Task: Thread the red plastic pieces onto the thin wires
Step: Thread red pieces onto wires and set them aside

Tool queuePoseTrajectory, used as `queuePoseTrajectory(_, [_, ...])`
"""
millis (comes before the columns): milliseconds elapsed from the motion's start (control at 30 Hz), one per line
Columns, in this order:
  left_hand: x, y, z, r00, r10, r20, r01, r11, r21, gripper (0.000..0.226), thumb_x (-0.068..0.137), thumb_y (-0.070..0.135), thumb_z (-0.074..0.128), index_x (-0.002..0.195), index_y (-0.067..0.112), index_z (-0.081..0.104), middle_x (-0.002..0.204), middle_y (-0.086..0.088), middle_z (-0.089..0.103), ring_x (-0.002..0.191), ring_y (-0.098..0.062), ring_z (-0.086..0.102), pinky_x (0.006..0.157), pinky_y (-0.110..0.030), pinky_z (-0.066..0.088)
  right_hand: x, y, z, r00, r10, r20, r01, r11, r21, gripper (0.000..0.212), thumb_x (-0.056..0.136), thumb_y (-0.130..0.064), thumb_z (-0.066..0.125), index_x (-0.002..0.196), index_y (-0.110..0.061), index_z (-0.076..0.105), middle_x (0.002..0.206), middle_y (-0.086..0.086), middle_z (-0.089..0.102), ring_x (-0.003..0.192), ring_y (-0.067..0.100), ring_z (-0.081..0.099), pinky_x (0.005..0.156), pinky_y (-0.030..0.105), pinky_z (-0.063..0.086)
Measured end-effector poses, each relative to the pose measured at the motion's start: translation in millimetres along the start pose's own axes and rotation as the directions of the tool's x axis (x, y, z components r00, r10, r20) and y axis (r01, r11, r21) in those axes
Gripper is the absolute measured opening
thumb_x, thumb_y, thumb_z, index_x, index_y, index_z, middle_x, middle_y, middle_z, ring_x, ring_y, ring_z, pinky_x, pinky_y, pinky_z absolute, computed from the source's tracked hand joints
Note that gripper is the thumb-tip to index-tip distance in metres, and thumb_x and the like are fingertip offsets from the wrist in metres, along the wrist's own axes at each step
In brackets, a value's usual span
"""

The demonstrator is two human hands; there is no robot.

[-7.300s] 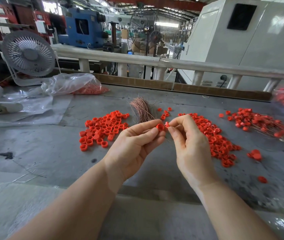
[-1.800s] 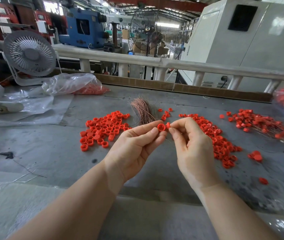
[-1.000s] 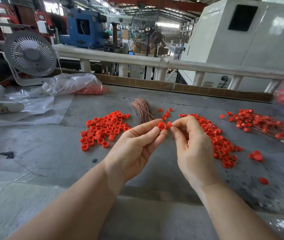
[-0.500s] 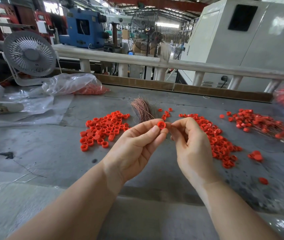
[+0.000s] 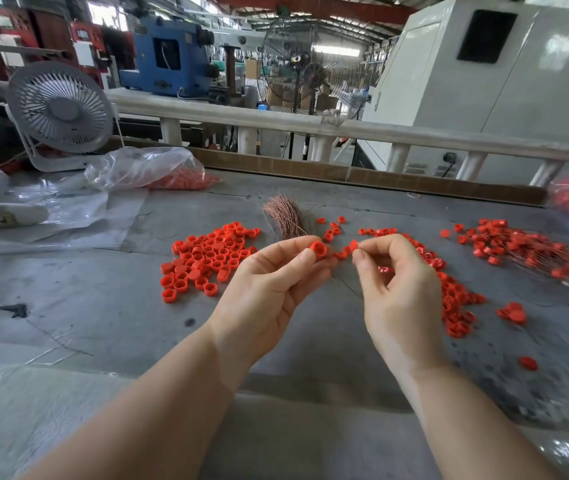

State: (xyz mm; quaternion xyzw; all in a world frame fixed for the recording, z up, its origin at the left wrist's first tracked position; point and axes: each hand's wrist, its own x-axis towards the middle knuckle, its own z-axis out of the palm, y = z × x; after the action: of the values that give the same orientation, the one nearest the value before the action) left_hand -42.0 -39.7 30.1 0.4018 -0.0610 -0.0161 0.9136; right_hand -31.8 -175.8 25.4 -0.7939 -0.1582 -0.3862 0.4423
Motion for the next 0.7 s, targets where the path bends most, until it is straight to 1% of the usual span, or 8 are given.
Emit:
queuePoseTrajectory(100, [0.3,-2.5,-0.2,0.998,0.047,-0.028,-0.046,0.997,0.056,0.018,0.068,0.007,0.063,0.086,0.003,0.067,0.076,-0.008,0.072,0.072,-0.013,0.07,0.063,-0.018,0.054,-2.1,-3.1,0.3,0.997,-0.073,0.019,0.073,0.997,0.027,0.01,0.086,-0.017,0.058,0.085,-0.009,0.064,0.075,-0.003,0.063,0.064,0.015,0.058,0.063,0.031,0.048])
queuePoseTrajectory(167, [0.0,-3.7,-0.1,0.997,0.071,-0.032,-0.068,0.994,0.09,0.019,0.067,0.008,0.063,0.085,0.004,0.068,0.077,-0.009,0.072,0.072,-0.014,0.07,0.064,-0.018,0.054,-3.0,-4.1,1.2,0.994,-0.107,0.038,0.105,0.994,0.04,0.01,0.086,-0.017,0.058,0.085,-0.01,0.064,0.076,-0.003,0.064,0.064,0.017,0.059,0.062,0.031,0.048])
queuePoseTrajectory(267, [0.0,-4.3,-0.5,0.995,0.099,-0.029,-0.095,0.989,0.114,0.016,0.065,0.008,0.064,0.079,0.007,0.072,0.078,-0.01,0.072,0.074,-0.016,0.07,0.065,-0.019,0.055,-3.3,-4.7,2.7,0.987,-0.152,0.057,0.149,0.987,0.067,0.006,0.085,-0.013,0.06,0.085,-0.01,0.065,0.078,-0.003,0.063,0.066,0.012,0.056,0.063,0.022,0.046])
queuePoseTrajectory(333, [0.4,-4.8,-0.8,0.993,0.112,-0.023,-0.109,0.987,0.12,0.016,0.065,0.008,0.064,0.079,0.007,0.072,0.078,-0.011,0.073,0.075,-0.016,0.07,0.066,-0.02,0.055,-3.4,-4.2,3.1,0.981,-0.18,0.068,0.175,0.982,0.07,0.004,0.084,-0.011,0.061,0.084,-0.009,0.065,0.079,-0.003,0.062,0.068,0.007,0.054,0.064,0.015,0.043])
queuePoseTrajectory(433, [0.8,-5.5,-1.6,0.992,0.122,-0.014,-0.119,0.984,0.134,0.018,0.066,0.007,0.063,0.083,0.004,0.07,0.079,-0.011,0.073,0.077,-0.017,0.07,0.067,-0.021,0.055,-3.6,-3.1,3.2,0.978,-0.19,0.086,0.184,0.98,0.071,0.004,0.084,-0.01,0.062,0.083,-0.009,0.065,0.079,-0.002,0.062,0.07,0.004,0.052,0.066,0.01,0.04])
queuePoseTrajectory(567, [-0.1,-6.1,-2.0,0.99,0.138,-0.005,-0.136,0.977,0.166,0.015,0.066,0.008,0.064,0.078,0.01,0.073,0.081,-0.011,0.073,0.079,-0.017,0.07,0.069,-0.021,0.056,-4.1,-2.2,3.1,0.976,-0.187,0.109,0.18,0.981,0.074,0.004,0.084,-0.01,0.062,0.082,-0.008,0.065,0.079,-0.003,0.061,0.073,0.003,0.052,0.069,0.008,0.038])
queuePoseTrajectory(700, [-0.8,-6.4,-1.1,0.987,0.16,-0.002,-0.155,0.962,0.223,0.015,0.065,0.01,0.065,0.076,0.011,0.074,0.081,-0.01,0.073,0.078,-0.017,0.07,0.071,-0.022,0.056,-4.0,-2.2,3.3,0.977,-0.179,0.115,0.172,0.983,0.065,0.003,0.084,-0.009,0.062,0.082,-0.008,0.064,0.079,-0.002,0.061,0.075,0.005,0.053,0.071,0.007,0.038])
